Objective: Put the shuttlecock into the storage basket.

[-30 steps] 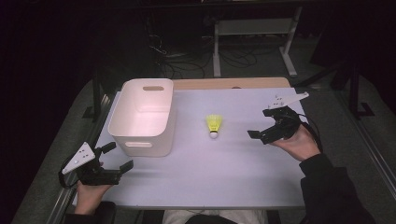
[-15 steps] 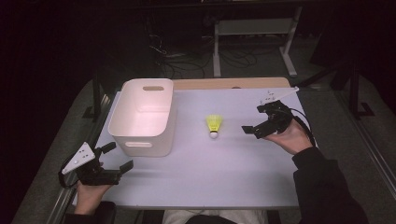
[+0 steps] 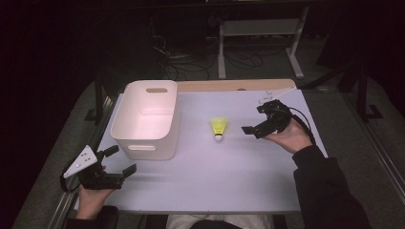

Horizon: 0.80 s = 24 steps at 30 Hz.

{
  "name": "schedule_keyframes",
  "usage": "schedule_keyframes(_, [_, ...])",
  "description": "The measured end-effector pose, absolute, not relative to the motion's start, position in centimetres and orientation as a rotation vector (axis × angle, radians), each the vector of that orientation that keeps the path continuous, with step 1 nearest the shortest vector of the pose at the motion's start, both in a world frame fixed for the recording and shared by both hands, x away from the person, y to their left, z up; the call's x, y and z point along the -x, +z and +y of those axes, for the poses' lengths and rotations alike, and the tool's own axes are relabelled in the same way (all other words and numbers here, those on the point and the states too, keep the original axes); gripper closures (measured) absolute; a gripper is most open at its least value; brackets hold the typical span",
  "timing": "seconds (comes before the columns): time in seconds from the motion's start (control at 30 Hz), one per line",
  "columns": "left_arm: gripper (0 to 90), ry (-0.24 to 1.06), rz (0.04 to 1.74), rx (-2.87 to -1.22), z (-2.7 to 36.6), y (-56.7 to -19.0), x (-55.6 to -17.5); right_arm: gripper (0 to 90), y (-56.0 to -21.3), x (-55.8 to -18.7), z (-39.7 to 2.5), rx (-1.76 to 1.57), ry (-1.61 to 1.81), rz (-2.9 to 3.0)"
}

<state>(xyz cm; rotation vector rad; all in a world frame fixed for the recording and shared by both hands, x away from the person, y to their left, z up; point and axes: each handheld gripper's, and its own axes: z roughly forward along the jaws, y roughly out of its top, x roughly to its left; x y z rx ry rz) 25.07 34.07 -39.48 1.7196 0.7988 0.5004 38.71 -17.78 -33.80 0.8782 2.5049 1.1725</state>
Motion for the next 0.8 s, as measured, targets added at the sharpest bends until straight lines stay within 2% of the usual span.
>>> schedule_keyframes(0.8, [0.0, 0.496, 0.795, -1.724, 34.0, -39.5, -25.1, 0.0, -34.0, -40.8, -16.7, -0.887, 1.166, 2.533])
